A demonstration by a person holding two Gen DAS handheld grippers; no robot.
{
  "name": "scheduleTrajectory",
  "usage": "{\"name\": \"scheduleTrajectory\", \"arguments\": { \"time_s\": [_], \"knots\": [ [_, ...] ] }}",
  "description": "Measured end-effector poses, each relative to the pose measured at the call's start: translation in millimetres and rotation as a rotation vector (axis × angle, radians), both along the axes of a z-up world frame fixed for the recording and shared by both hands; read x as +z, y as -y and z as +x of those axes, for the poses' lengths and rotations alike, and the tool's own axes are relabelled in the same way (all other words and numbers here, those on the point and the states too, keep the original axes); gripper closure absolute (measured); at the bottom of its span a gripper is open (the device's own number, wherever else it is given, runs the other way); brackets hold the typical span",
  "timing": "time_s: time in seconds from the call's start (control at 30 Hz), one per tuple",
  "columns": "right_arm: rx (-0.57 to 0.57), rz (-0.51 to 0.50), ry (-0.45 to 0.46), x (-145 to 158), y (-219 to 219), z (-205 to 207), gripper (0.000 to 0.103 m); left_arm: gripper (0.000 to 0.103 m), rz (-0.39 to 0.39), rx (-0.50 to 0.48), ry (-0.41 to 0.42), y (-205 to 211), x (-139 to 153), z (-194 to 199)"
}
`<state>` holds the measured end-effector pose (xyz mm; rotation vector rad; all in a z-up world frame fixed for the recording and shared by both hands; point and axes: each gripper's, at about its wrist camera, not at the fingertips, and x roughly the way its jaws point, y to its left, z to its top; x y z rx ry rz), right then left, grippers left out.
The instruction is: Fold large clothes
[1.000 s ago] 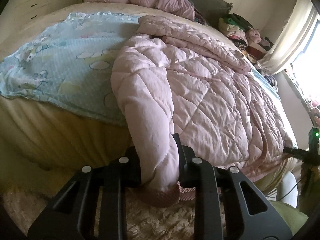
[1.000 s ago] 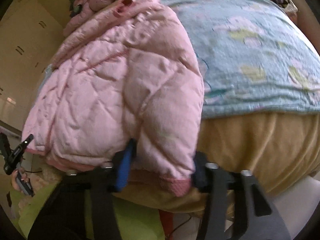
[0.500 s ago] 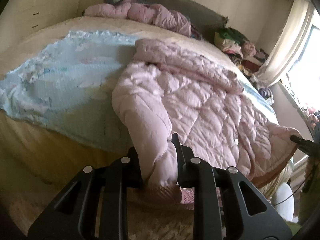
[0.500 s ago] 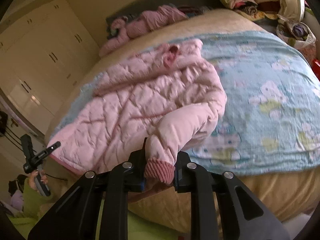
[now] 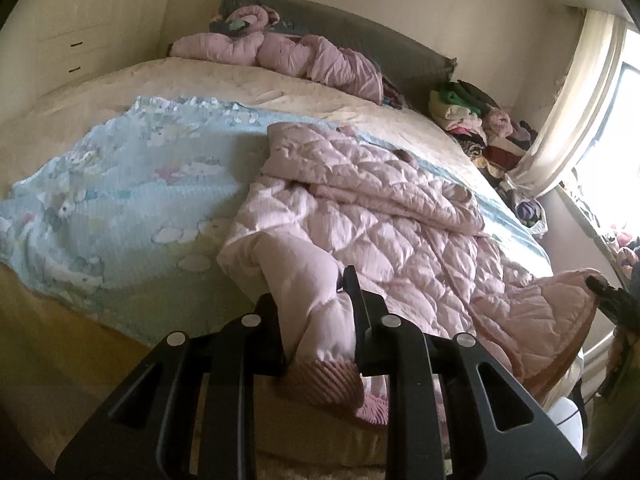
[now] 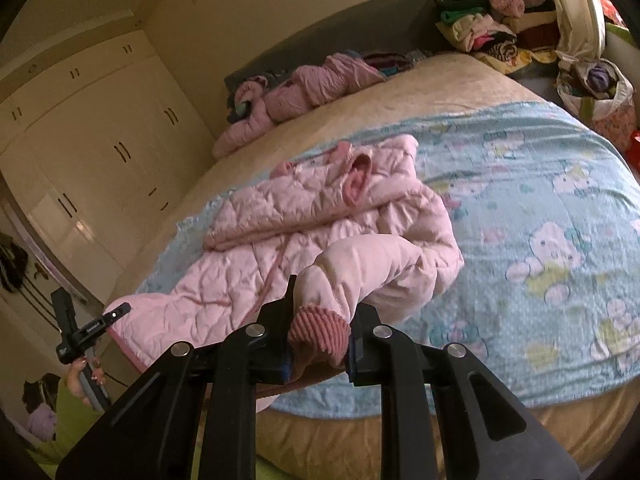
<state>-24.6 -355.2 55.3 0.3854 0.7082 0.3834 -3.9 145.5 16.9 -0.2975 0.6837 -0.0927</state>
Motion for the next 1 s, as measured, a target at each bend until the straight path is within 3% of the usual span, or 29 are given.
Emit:
{"name": "scheduleTrajectory", "arguments": {
  "time_s": [1.0],
  "knots": [
    [-0.085, 0.143, 0.108, 29.0, 12.8, 74.5, 0.086, 0.088, 0.053, 0.030, 0.041, -8.0, 35.9, 58.2]
  ]
}}
